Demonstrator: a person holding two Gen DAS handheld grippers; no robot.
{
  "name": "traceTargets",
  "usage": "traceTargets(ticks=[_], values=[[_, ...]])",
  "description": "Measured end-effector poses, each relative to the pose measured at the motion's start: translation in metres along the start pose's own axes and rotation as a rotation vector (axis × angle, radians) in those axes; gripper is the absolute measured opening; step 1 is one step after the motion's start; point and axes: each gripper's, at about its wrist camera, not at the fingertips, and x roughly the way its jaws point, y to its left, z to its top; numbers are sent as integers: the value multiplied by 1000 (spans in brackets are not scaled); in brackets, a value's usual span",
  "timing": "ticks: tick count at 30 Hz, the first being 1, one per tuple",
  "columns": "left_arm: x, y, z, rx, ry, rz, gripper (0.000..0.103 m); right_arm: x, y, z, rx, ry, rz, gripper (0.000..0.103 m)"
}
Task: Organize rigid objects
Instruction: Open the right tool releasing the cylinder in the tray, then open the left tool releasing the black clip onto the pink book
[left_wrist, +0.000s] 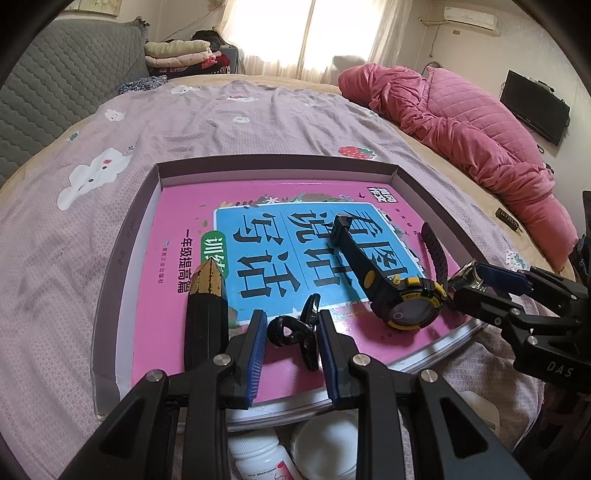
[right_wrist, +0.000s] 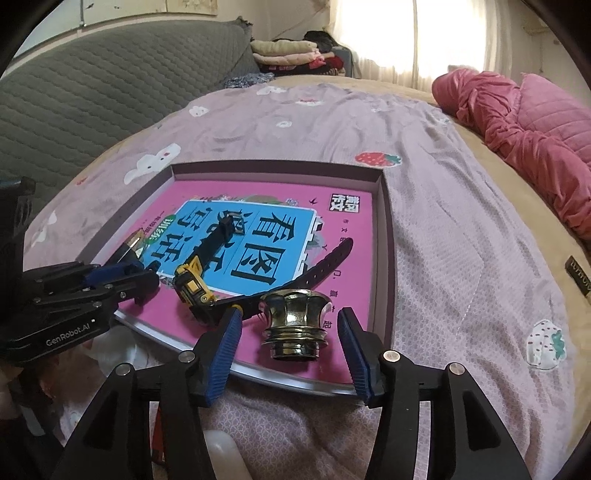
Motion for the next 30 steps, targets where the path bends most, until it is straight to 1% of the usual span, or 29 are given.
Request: traceTargets(ticks=[14,17,21,30], values=[[0,1,1,0,0,-2,28,-5,1,-1,0,-23,-8,56],[-2,-2,0,-5,-4,-20,28,-5,-1,-1,8,-26,-12,56],[-6,-6,0,5,-17,-28,28,-5,-5,-1,24,-28,-13,57],[-11,-7,-2,-3,-19,-38,28,-4,-8,-2,29,-26,-12,57]])
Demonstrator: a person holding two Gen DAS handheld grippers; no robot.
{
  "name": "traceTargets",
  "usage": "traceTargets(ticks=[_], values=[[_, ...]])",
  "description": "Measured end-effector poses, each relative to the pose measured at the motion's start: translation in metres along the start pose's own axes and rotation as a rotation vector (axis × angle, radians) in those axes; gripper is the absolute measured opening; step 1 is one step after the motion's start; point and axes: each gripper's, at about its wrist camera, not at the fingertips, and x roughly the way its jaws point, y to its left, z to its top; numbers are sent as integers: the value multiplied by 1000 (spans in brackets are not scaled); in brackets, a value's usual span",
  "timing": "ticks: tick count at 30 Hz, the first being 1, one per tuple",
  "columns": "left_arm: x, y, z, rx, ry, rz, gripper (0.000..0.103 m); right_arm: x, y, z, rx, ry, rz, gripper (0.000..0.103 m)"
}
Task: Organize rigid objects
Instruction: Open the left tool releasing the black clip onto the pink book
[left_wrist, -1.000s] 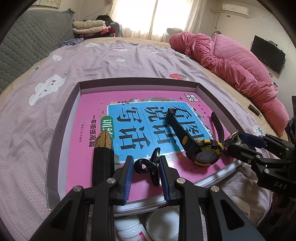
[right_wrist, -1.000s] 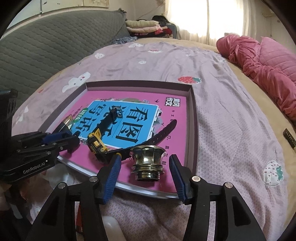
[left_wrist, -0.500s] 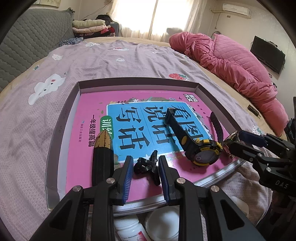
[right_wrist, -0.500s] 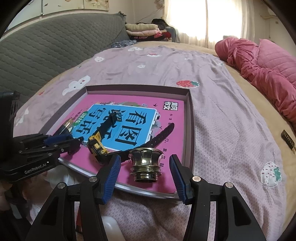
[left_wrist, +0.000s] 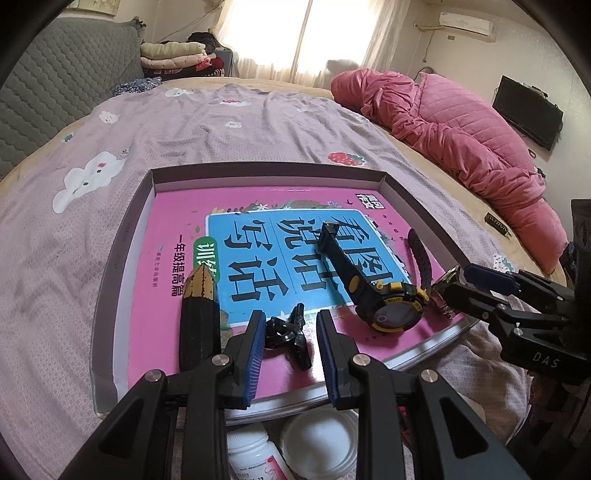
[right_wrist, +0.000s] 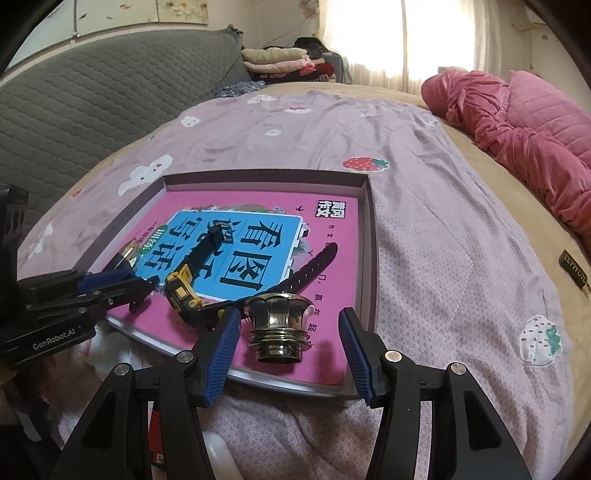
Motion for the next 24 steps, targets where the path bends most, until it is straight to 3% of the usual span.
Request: traceTargets(ticks=[10,14,16,22,24], values=[[-9,5,1,-11,-25,10,30,1,-1,-1,2,-4,5,57],[-10,12,3,-29,-33,4,46,1,-1,-1,1,-1,5,60],[-11,13,3,-34,-39,7,46,1,-1,-1,1,-3,7,65],[-15,15,4,-38,-49,6,47,1,-2,0,2,-2,6,66],[-17,15,4,-36,-53,10,52,1,-2,0,3,-4,7,66]])
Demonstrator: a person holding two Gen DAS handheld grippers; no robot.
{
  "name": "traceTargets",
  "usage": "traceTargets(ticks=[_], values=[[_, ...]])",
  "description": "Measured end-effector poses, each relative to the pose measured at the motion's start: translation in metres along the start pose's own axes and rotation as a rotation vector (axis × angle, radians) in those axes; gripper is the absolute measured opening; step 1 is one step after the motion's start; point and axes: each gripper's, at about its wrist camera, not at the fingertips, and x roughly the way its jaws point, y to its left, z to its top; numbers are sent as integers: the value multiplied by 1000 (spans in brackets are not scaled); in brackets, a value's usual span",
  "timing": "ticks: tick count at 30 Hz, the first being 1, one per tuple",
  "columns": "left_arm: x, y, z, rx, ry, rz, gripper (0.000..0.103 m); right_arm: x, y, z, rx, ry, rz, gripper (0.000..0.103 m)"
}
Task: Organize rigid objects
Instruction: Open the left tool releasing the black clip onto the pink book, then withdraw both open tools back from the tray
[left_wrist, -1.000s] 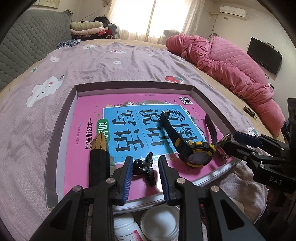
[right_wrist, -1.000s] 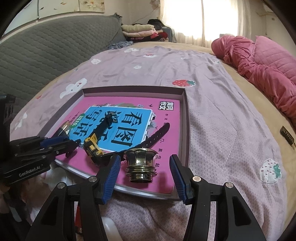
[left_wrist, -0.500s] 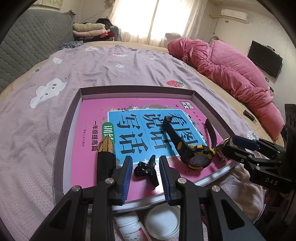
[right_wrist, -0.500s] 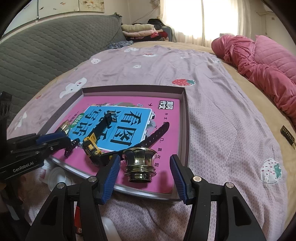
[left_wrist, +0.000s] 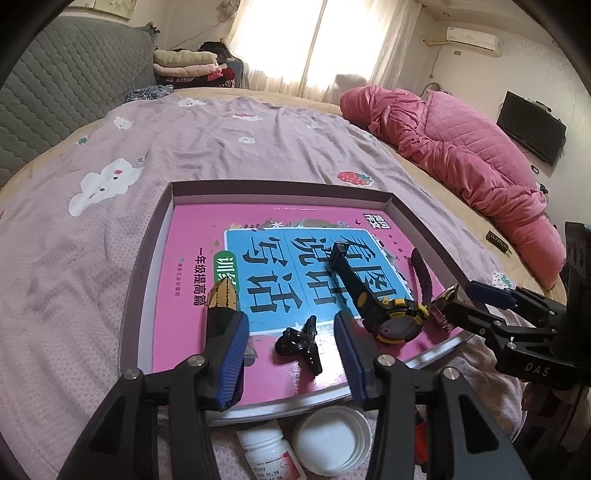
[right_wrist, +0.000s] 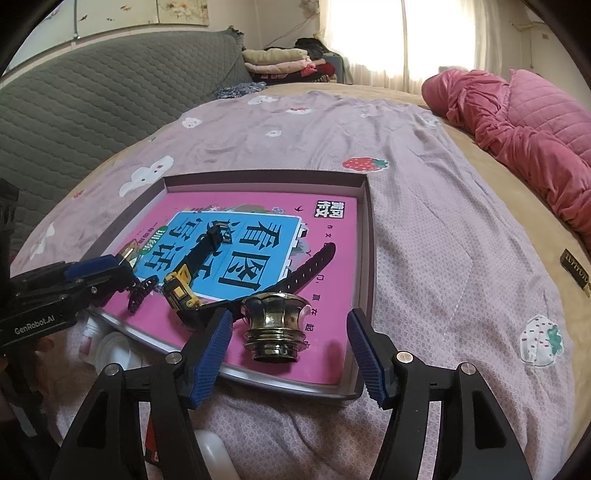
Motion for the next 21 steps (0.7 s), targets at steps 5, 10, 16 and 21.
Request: traceTargets(ticks=[5,10,16,21], values=[[-6,3,1,-3,-14,12,55,-1,-1,0,-4,2,-1,66],[-11,4,0,3,-22,29,56,-2,-1,0,-9,-2,-3,67],[-16,5,0,7,-36,41,61,-5,-1,-1,-16,-12,-9,67],[-20,5,0,7,-46,49,61,-9,0,0,-14,-27,-4,72]])
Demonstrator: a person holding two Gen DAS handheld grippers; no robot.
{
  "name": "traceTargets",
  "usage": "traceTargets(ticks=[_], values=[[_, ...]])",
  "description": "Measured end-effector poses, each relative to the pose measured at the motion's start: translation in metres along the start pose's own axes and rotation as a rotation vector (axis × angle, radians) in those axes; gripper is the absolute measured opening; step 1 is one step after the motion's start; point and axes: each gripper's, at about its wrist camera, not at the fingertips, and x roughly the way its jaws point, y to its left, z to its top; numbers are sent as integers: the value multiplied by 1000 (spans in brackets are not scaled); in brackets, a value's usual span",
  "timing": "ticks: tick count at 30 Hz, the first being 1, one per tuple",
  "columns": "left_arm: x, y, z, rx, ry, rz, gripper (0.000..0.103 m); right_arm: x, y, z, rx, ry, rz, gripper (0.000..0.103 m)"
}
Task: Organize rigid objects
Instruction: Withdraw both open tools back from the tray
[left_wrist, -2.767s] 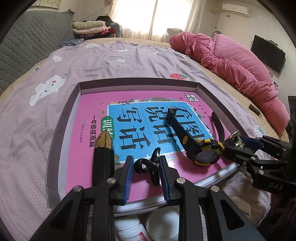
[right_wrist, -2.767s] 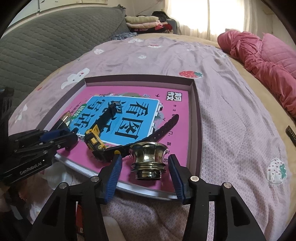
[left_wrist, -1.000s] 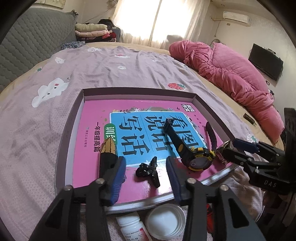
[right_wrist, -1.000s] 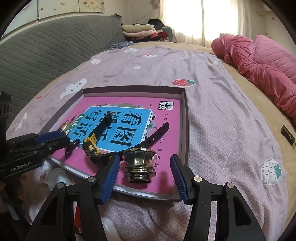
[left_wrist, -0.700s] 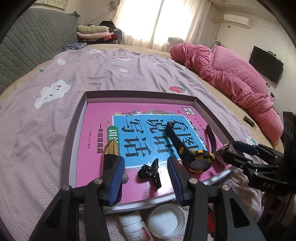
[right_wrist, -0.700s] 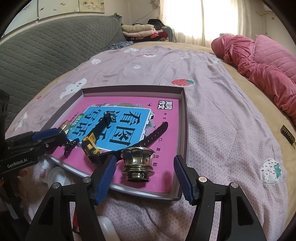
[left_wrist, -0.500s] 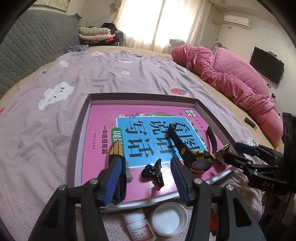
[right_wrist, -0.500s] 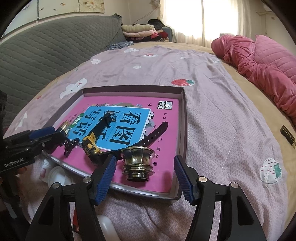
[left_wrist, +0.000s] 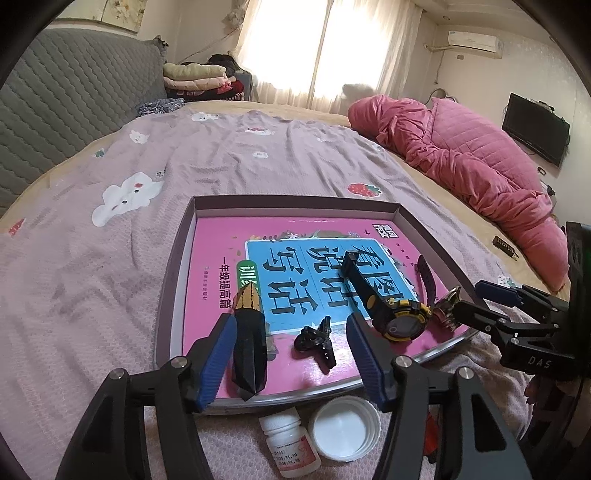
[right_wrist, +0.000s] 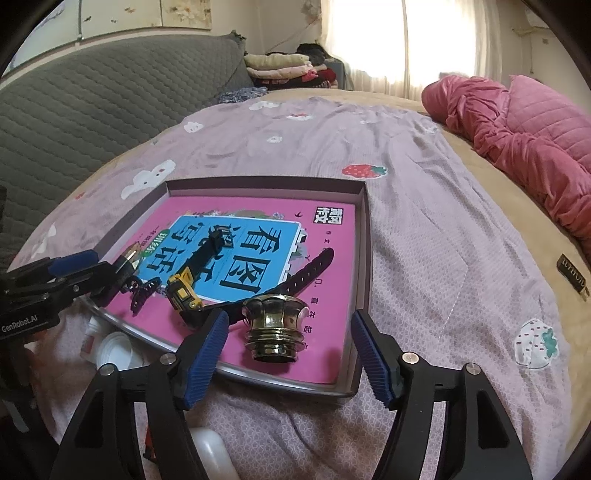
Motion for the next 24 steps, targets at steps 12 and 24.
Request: traceTargets(ticks=[12,24], values=[[-13,4,0,-9,-22,13,62,-7,1,-1,-12,-27,-3,73],[-36,16,3,-44,-74,45,62,-27,2,-1,-16,-99,11,73]])
